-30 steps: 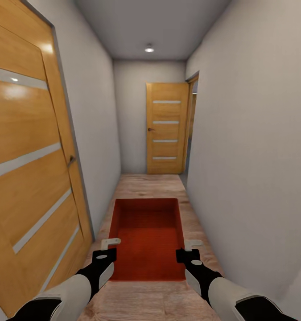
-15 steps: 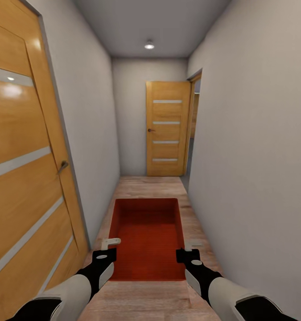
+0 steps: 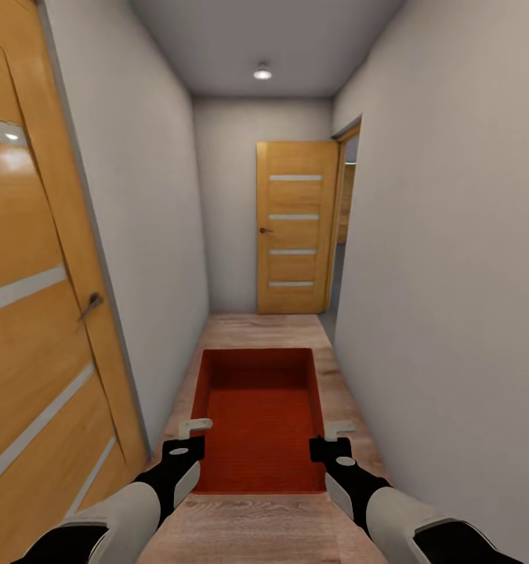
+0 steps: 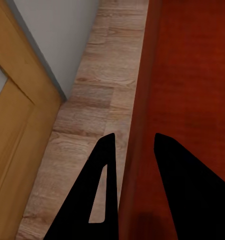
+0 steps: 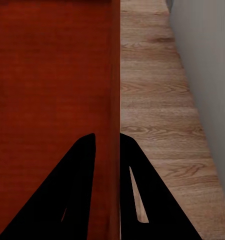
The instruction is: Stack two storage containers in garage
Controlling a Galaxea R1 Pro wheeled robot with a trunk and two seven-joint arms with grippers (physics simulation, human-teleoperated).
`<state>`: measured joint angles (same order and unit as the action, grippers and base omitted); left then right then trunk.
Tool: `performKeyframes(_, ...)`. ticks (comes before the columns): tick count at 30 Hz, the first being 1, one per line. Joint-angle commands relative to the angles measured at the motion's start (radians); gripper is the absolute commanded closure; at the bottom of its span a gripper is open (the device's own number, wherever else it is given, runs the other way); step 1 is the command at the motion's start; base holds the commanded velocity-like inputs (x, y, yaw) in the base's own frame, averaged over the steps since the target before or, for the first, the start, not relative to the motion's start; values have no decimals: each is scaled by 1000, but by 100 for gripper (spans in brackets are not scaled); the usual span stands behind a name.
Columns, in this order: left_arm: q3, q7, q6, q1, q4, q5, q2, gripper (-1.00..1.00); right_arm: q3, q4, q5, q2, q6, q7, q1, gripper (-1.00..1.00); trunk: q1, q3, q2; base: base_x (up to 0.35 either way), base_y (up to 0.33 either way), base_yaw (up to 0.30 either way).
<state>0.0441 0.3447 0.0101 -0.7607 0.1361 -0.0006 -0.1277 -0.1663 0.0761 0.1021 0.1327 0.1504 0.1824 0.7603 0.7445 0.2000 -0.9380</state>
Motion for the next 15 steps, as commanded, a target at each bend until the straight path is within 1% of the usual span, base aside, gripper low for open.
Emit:
performKeyframes(1,20,5,1,0,-3,7,43,100,65,2,4,-8,48,19,2,100,1,1,-1,326,0,0)
performKeyframes(15,19,5,2,0,-3,7,43,100,65,2,4,-8,48,19,2,100,1,1,-1,326,0,0)
